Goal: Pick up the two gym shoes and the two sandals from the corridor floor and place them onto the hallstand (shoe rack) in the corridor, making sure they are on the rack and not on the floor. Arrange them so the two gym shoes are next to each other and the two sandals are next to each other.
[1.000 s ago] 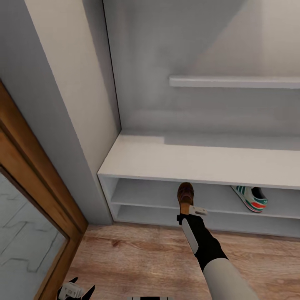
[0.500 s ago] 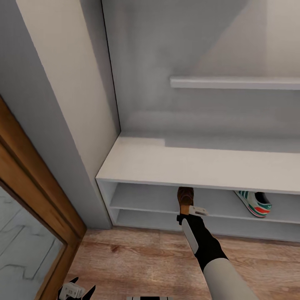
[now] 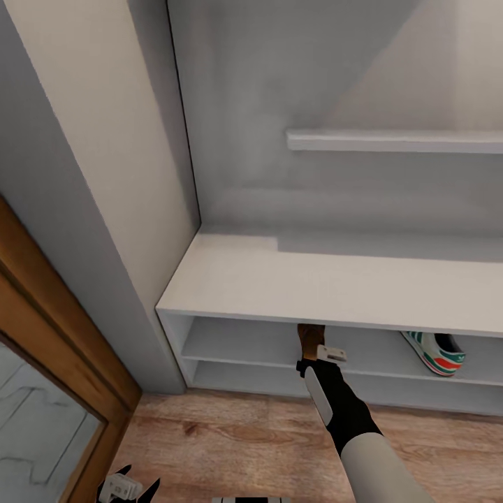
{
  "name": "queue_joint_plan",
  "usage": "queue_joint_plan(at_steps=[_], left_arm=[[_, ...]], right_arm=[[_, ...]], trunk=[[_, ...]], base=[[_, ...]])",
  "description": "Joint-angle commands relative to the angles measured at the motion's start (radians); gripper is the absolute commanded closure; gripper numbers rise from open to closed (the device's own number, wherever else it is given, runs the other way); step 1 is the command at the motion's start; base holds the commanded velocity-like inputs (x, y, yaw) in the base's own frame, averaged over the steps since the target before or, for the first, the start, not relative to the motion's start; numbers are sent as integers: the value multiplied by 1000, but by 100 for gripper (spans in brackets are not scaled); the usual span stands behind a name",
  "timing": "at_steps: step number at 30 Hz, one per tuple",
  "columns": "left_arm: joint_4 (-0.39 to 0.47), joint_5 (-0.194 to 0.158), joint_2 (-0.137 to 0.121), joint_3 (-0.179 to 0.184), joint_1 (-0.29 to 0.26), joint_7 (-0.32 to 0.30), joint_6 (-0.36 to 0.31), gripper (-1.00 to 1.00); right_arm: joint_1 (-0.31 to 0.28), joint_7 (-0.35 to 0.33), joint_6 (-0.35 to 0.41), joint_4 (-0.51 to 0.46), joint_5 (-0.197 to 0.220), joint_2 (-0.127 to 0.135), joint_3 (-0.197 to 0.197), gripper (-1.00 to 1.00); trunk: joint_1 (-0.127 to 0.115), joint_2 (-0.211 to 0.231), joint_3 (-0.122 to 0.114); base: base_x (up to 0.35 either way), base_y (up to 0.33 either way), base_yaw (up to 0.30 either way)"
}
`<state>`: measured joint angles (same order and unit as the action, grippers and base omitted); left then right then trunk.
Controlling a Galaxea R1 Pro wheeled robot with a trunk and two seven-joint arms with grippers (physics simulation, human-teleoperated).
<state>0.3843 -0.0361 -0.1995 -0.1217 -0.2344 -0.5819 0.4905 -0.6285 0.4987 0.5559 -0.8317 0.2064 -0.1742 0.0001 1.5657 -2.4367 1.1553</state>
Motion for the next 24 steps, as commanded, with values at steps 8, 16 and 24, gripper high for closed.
queue_joint_plan(at_steps=[8,16,24], left_arm=[[-1,-4,0,-6,0,-10,-1,-100],[-1,-4,0,-6,-1,-10,-3,-100],[-1,-4,0,-6,-1,-10,-1,-100]], right_arm=[[0,9,1,-1,11,0,0,100],[0,9,1,2,11,0,0,100],[0,9,1,2,11,0,0,100]], trunk=[[0,0,1],[0,0,1],[0,0,1]], base=[[111,0,0],[76,0,0],[154,0,0]])
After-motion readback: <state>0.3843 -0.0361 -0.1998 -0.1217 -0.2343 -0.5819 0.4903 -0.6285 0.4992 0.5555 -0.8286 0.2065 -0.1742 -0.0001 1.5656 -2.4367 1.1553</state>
